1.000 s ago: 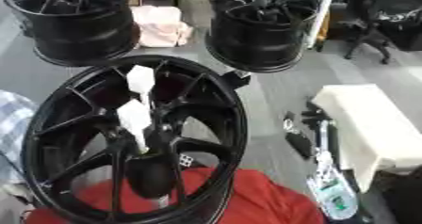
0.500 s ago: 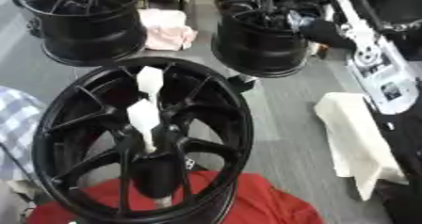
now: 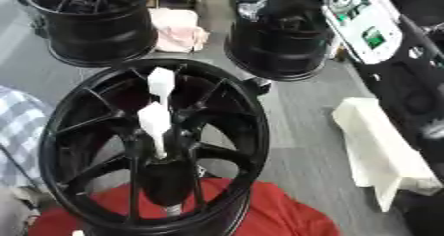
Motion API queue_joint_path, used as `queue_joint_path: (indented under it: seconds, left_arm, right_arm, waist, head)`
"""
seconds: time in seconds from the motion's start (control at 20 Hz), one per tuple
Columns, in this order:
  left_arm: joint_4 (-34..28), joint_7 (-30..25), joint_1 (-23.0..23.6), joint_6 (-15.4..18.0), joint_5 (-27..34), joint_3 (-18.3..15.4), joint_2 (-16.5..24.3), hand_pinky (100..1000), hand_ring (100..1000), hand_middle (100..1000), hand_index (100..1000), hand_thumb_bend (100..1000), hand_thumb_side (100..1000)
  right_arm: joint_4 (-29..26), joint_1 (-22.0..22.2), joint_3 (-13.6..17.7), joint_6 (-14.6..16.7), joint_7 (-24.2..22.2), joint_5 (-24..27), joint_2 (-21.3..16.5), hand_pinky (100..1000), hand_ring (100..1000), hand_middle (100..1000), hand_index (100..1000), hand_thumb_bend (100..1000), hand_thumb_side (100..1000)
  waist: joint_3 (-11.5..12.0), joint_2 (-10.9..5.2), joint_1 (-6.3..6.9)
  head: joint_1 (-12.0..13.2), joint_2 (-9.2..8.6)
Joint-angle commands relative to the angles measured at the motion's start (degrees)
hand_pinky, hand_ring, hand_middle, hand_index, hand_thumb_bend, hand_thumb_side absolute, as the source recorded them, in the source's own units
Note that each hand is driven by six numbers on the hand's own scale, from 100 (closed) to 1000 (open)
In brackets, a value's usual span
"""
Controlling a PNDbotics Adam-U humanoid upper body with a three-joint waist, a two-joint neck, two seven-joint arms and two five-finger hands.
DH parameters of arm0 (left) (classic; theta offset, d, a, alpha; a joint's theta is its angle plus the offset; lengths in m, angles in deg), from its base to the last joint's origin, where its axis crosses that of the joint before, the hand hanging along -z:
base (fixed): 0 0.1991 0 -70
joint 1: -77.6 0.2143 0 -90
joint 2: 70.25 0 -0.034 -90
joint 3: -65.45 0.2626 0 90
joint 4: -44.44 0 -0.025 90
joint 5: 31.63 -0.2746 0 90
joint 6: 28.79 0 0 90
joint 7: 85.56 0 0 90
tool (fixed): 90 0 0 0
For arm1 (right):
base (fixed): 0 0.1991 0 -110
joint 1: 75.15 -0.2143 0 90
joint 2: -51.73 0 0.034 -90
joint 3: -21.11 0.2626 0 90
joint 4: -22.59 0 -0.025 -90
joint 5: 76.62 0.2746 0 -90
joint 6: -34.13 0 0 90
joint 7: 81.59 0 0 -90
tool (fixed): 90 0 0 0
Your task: Pull the pin out of the wheel hub.
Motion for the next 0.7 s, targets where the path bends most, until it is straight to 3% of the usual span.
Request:
queue_joint_path:
  seconds: [0.05,0.4,0.7]
  left_arm:
    - [-1.04,-0.42,-0.24,0.07,-0.21,0.27,1.39,717,700,627,750,410,711]
    - [-0.97,-0.78,-0.24,0.18,-0.43,0.44,1.35,717,702,628,751,411,712]
    - [-1.02,-1.06,-0.34,0.2,-0.57,0.57,1.25,717,703,628,751,412,714]
  right_arm:
    - [2.99,-2.64,-0.3,0.49,-4.29,-2.42,2.17,841,864,859,943,259,484]
    - [9.52,-5.64,-1.19,2.75,-8.88,-7.0,8.87,841,866,862,945,267,501]
    - [11.7,-6.54,-1.98,4.4,-11.6,-8.92,12.84,845,879,880,956,299,531]
  waist:
    - [-0.06,-0.79,0.29]
    - [0.1,-0.76,0.39]
    - [0.3,-0.72,0.44]
  head:
    - [-0.21,0.13]
    - [-0.61,0.35]
    - [-0.85,0.49]
